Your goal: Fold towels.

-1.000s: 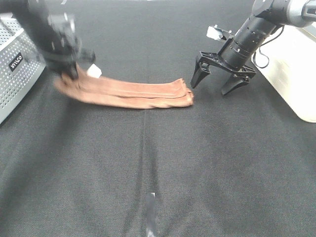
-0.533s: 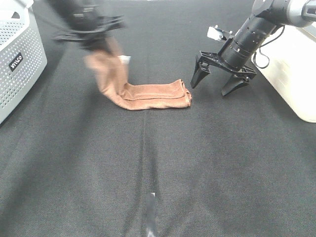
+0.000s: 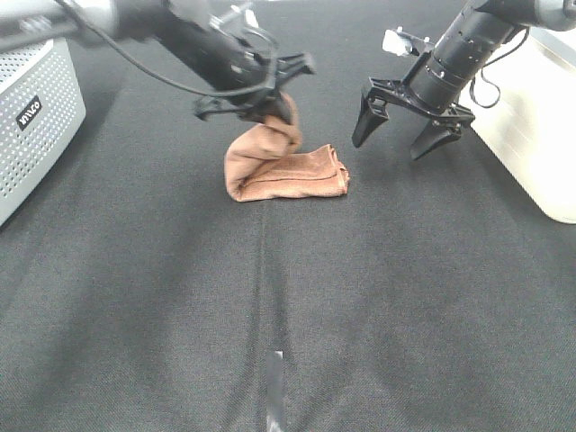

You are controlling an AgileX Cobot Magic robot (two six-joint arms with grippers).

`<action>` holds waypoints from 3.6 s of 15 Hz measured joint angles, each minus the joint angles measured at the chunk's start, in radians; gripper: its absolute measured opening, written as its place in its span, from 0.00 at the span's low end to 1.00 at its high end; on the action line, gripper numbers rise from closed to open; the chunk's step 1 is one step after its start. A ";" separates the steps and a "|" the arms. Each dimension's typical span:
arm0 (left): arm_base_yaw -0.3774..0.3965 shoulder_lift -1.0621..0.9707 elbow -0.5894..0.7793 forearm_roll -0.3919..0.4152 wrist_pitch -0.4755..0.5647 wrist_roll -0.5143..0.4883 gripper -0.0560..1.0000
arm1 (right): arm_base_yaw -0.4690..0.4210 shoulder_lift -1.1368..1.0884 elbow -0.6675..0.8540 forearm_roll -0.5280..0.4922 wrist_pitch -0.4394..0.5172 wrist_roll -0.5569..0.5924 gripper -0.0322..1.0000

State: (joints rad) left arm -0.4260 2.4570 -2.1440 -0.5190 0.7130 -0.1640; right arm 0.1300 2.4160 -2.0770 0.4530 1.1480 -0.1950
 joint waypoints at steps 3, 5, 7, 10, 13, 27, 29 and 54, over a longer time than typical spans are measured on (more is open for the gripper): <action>-0.012 0.011 0.000 -0.085 -0.053 -0.004 0.68 | 0.000 0.000 0.000 0.000 0.012 0.000 0.92; -0.016 0.010 -0.001 -0.147 -0.095 -0.005 0.76 | 0.000 0.000 0.000 0.004 0.025 0.000 0.92; -0.011 0.004 -0.027 -0.155 -0.101 -0.001 0.77 | 0.000 0.000 0.000 0.022 0.027 0.000 0.92; 0.040 -0.022 -0.103 -0.056 -0.050 0.005 0.77 | 0.000 -0.001 0.000 0.148 0.027 -0.016 0.92; 0.143 -0.065 -0.121 0.089 0.013 0.003 0.77 | 0.002 -0.010 0.000 0.432 0.026 -0.126 0.92; 0.222 -0.071 -0.121 0.111 0.132 -0.028 0.77 | 0.058 0.134 -0.002 0.645 -0.132 -0.275 0.92; 0.222 -0.071 -0.121 0.111 0.134 -0.028 0.77 | 0.045 0.134 -0.002 0.589 -0.133 -0.269 0.92; 0.124 -0.879 0.529 0.519 0.500 0.044 0.77 | 0.009 -0.767 0.573 -0.008 0.060 -0.056 0.92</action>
State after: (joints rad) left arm -0.3020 1.5780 -1.6150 0.0000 1.2130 -0.1200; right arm 0.1390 1.6490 -1.5040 0.4450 1.2080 -0.2510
